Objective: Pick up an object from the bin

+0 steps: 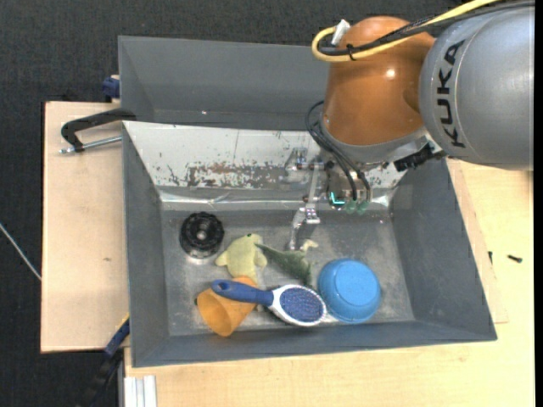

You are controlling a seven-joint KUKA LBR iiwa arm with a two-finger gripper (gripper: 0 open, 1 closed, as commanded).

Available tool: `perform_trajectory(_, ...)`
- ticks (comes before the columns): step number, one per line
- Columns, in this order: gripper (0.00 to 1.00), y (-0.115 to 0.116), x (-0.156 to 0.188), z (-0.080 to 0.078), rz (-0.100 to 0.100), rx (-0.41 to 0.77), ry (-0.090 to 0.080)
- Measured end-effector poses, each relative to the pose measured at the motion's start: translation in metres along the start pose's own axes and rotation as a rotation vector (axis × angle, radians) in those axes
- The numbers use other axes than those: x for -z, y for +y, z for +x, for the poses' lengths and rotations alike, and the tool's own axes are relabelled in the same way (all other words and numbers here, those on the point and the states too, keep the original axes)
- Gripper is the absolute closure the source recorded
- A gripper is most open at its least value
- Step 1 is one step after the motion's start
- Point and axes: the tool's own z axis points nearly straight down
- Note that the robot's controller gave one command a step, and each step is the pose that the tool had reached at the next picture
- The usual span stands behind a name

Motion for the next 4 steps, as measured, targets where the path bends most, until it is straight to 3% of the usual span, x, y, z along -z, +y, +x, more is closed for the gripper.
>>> perform_trajectory(1, 0.00, -0.012, -0.141, 0.011, 0.000, -0.039, 0.001)
perform_trajectory(2, 0.00, -0.051, -0.147, 0.030, 0.003, 0.398, -0.018)
perform_trajectory(3, 0.00, -0.108, -0.145, 0.019, 0.005, 0.621, -0.016)
perform_trajectory(4, 1.00, -0.105, -0.144, 0.020, 0.001, 0.623, -0.013)
